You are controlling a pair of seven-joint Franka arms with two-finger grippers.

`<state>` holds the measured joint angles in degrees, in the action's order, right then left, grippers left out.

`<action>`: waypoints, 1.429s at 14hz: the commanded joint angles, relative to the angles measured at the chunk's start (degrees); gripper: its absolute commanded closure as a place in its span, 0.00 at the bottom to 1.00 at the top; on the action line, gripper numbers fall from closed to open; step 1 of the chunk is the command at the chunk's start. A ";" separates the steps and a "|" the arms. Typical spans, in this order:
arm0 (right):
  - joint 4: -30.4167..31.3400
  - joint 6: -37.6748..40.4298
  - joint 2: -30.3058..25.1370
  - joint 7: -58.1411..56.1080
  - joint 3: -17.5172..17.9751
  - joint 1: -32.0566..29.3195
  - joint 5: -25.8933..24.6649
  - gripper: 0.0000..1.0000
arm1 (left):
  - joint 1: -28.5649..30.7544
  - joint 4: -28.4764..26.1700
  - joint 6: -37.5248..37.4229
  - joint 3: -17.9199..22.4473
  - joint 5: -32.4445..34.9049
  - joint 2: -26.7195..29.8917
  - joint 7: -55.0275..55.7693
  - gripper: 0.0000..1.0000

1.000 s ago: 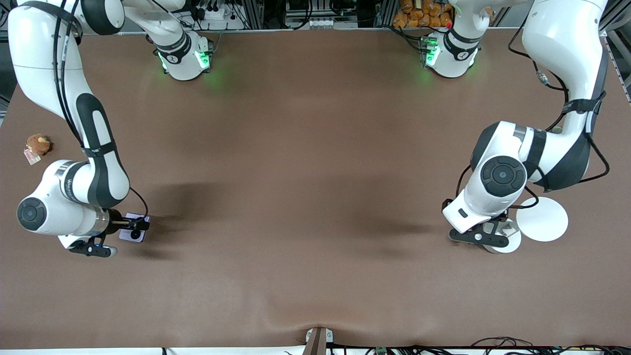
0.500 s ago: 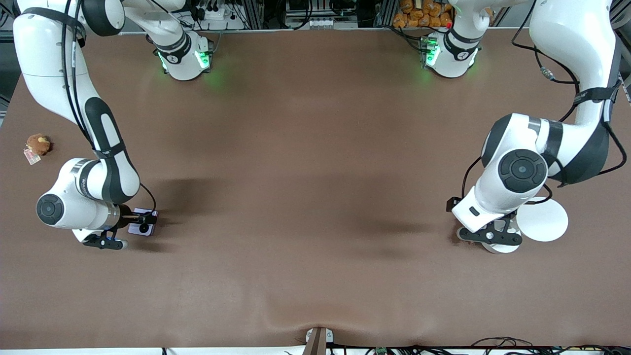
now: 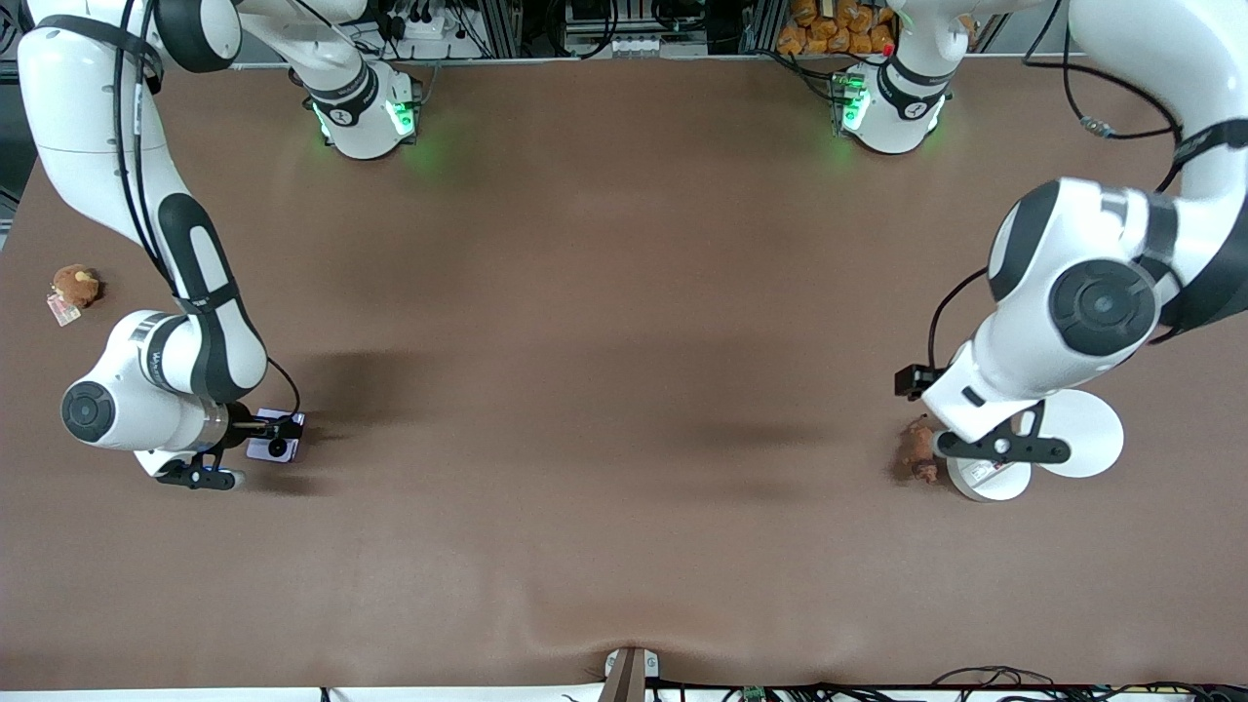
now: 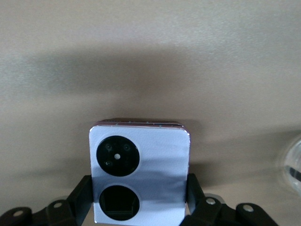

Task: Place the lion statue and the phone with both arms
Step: 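Release the lion beside the lamp while the right gripper lowers the phone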

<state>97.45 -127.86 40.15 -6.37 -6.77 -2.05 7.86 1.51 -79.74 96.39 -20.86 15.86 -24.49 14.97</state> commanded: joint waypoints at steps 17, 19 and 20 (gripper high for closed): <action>-12.16 13.30 -1.48 -5.68 0.88 -0.68 2.95 0.00 | -4.58 -5.68 -17.64 20.32 -18.39 26.41 -8.64 0.00; -17.53 19.99 -1.92 -1.31 0.88 -0.24 3.57 0.00 | -3.19 -7.18 -17.55 19.98 -18.93 27.12 -8.38 0.00; -19.82 23.59 -2.09 0.98 0.88 -0.15 3.40 0.00 | -2.31 -7.36 -17.55 19.46 -19.20 27.30 -8.20 0.00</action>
<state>82.11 -110.18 38.53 -9.10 -6.30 -2.12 10.67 -1.53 -84.39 78.58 -1.14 -2.00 0.82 6.54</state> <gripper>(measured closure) 0.000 0.000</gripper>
